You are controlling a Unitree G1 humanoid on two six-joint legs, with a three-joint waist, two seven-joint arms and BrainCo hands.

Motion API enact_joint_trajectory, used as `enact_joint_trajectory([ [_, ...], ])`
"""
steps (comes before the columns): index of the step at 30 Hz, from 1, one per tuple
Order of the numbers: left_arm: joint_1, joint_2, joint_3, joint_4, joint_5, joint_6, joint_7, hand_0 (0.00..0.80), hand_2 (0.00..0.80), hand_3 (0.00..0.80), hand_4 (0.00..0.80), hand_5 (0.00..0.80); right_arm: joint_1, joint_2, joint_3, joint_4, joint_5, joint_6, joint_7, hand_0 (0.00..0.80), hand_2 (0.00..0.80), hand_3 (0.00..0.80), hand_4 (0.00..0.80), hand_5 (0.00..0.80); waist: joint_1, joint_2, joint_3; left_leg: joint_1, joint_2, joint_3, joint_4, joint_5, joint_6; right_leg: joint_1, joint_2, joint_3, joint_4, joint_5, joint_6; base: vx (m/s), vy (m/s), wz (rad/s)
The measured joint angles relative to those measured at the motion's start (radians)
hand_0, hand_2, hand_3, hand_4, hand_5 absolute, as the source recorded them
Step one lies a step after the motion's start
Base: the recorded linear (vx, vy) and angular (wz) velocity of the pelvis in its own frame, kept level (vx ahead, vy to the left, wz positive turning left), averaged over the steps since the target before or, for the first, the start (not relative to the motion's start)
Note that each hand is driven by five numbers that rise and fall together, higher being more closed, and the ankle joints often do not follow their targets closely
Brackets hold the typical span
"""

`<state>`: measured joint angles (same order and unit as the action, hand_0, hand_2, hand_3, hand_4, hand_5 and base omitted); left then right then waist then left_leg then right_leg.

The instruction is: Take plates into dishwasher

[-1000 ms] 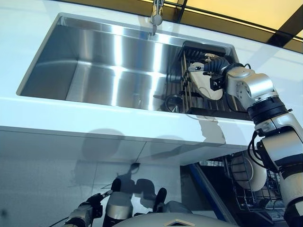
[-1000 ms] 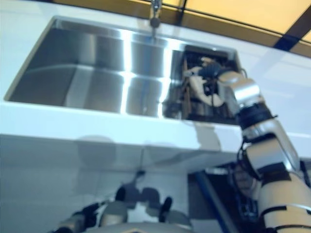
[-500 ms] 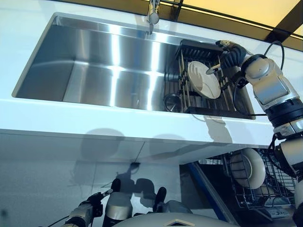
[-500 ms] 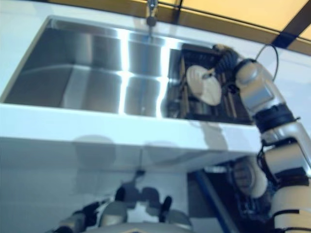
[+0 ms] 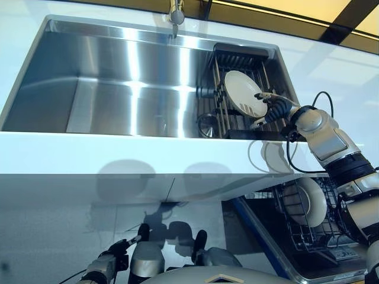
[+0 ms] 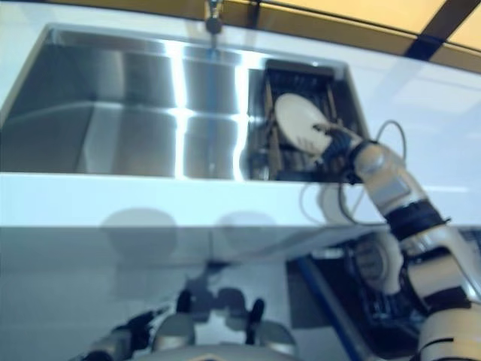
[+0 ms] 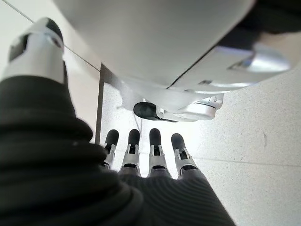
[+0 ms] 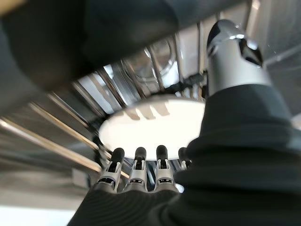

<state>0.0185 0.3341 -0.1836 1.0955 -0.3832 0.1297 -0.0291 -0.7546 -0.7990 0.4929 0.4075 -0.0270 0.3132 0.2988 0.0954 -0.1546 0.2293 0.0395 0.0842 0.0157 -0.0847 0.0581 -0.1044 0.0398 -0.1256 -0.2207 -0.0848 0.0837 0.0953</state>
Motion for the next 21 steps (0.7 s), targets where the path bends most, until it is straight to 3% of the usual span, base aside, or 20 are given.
enact_joint_trajectory([
  [21,0.005,-0.002,0.013,-0.001,0.017,-0.008,0.000,0.000,0.000,0.000,0.000,0.000,0.024,0.016,-0.015,-0.070,-0.002,-0.014,-0.006,0.000,0.000,0.000,0.000,0.000,0.002,0.003,0.002,0.002,0.000,0.007,0.000,-0.001,0.000,-0.001,0.000,0.006,0.000,0.002,-0.001,0.002,0.000,0.00],
])
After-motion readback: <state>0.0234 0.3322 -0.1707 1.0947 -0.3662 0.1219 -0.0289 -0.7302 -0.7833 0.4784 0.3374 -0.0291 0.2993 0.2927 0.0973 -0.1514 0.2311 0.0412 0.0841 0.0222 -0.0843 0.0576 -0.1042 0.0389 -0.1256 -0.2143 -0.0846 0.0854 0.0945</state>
